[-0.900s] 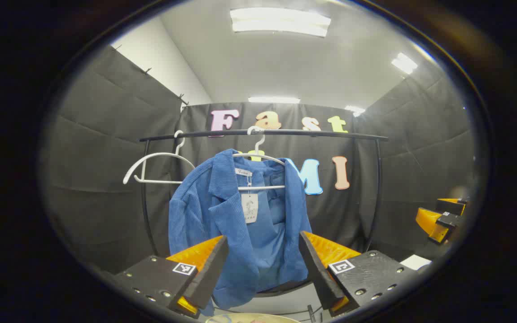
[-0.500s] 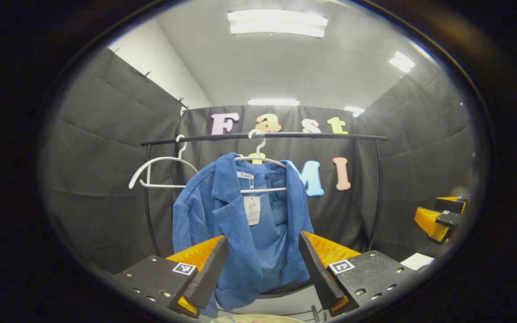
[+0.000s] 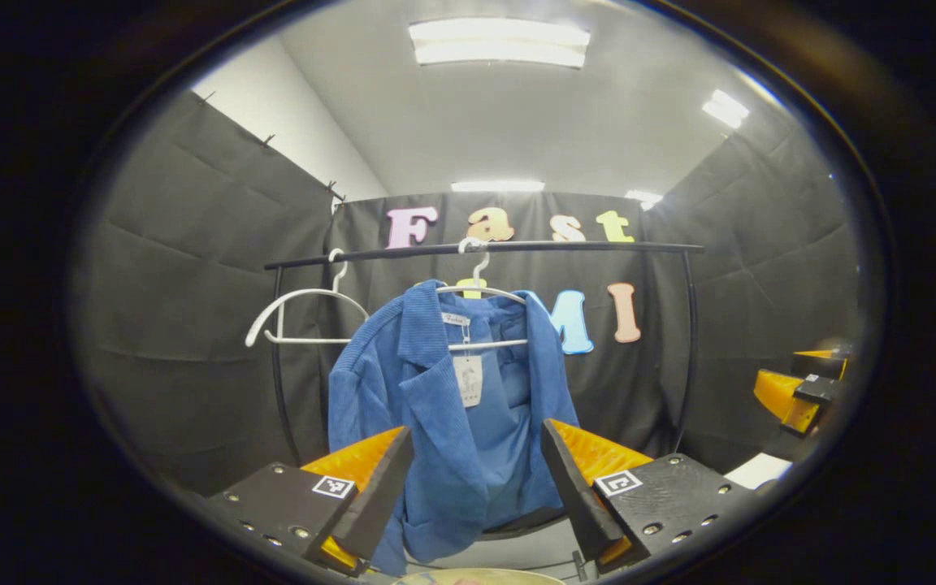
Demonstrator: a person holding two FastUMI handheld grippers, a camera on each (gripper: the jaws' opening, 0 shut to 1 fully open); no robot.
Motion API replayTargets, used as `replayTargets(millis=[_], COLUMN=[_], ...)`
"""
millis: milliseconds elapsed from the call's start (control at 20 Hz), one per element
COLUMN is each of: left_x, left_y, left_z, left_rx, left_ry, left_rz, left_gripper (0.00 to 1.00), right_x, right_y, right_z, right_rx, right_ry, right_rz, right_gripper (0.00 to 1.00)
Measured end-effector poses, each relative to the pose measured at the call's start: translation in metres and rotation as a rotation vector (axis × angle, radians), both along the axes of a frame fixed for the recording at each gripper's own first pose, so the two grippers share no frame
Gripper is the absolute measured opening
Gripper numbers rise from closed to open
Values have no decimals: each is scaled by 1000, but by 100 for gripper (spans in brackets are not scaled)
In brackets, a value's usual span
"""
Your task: Grasp the clothes on the hanger with both hands and then place them into the laundry hamper below.
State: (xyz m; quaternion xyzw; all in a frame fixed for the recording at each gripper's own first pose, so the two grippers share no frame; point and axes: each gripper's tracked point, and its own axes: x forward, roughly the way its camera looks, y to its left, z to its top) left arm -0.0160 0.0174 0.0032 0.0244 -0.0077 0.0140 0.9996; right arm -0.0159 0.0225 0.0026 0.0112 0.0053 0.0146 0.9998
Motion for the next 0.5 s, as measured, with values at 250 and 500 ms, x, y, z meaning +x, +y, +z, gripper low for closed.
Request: replayTargets(millis=[250,500], left_x=[-3,-1], left_y=[4,24], left_z=[1,6], left_rx=[10,17], left_ry=[-2,5], left_rz=[1,27], left_gripper=[91,91], right_x=[-2,0], right_y=[14,41], right_z=[3,14], right_rx=[8,14], right_ry=[1,-5], right_rz=[14,61], right_gripper=[95,95])
